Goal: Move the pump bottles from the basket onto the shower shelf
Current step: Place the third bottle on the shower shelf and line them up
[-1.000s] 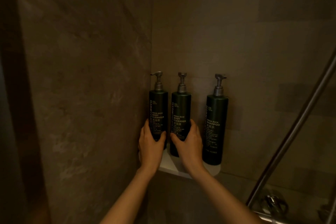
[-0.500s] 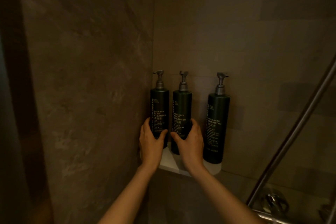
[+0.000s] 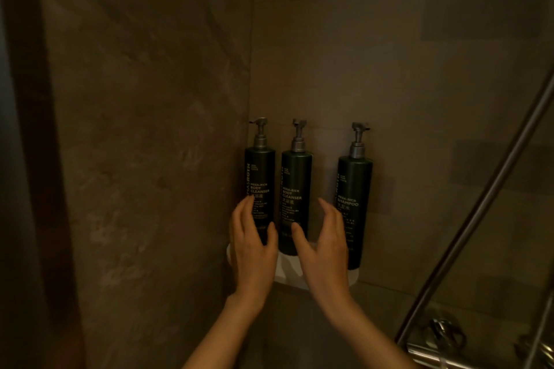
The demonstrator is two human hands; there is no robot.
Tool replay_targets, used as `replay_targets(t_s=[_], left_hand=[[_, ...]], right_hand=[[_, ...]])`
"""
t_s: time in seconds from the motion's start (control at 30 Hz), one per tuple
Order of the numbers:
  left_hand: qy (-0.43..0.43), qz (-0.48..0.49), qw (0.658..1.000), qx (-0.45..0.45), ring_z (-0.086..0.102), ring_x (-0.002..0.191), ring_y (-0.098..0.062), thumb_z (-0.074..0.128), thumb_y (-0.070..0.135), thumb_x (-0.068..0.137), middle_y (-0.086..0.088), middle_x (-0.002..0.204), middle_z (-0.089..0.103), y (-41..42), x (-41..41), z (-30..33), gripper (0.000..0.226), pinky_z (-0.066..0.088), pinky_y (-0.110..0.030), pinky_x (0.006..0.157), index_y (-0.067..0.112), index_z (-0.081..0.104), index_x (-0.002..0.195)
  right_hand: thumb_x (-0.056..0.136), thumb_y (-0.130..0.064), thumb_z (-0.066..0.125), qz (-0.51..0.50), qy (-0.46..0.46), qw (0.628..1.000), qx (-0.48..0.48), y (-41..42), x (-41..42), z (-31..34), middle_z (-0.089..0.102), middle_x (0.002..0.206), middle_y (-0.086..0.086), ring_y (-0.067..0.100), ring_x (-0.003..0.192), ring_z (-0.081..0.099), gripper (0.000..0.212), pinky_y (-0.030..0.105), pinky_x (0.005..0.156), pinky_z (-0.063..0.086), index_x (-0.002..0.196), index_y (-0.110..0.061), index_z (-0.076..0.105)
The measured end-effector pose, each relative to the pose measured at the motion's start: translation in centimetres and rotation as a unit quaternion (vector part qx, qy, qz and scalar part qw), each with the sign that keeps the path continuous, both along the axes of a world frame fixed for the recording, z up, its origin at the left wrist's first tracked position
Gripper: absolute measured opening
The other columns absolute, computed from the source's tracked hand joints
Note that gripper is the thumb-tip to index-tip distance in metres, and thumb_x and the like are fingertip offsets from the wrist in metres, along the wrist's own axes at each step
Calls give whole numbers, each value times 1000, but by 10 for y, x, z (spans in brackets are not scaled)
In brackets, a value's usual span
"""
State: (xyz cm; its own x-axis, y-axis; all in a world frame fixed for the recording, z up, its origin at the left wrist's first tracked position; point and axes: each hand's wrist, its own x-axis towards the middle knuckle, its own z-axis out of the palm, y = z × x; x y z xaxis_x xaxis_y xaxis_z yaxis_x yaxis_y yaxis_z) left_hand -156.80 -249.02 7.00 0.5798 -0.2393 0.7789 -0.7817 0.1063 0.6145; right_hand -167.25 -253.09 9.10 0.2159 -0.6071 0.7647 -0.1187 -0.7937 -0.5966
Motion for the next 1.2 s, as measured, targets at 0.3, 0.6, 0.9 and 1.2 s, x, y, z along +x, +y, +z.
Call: replay_targets(t_s=[0.3, 0.6, 0.9, 1.2], left_hand=[[-18, -86, 996, 28, 33, 132, -10, 59, 22, 90, -1, 146, 34, -9, -31, 27, 63, 30, -29, 111, 17, 28, 144], [77, -106, 989, 63, 35, 134, -19, 65, 22, 84, -5, 148, 34, -31, -26, 22, 75, 29, -31, 106, 19, 23, 146], [98, -108, 987, 65, 38, 132, -21, 70, 19, 81, -7, 146, 38, -38, -20, 23, 77, 32, -37, 106, 16, 27, 145], [88, -125, 986, 65, 38, 131, -20, 70, 21, 80, -6, 145, 38, -38, -15, 21, 77, 30, -30, 103, 17, 27, 145]], right_hand=[[85, -21, 66, -117, -40, 989, -75, -20, -44, 19, 38, 143, 4, 7, 124, 36, 63, 11, 91, 30, 140, -17, 36], [89, -23, 62, -59, 13, 994, 95, -46, -37, 7, 36, 148, 5, 13, 123, 43, 82, 25, 92, 36, 151, -21, 8], [80, -28, 71, -119, -18, 988, 97, -48, -26, 8, 51, 128, 1, 9, 100, 52, 71, 27, 79, 45, 140, -21, 34], [76, -36, 73, -133, -8, 985, 108, -48, -21, 6, 45, 130, -2, 13, 110, 52, 77, 27, 79, 43, 140, -20, 34]])
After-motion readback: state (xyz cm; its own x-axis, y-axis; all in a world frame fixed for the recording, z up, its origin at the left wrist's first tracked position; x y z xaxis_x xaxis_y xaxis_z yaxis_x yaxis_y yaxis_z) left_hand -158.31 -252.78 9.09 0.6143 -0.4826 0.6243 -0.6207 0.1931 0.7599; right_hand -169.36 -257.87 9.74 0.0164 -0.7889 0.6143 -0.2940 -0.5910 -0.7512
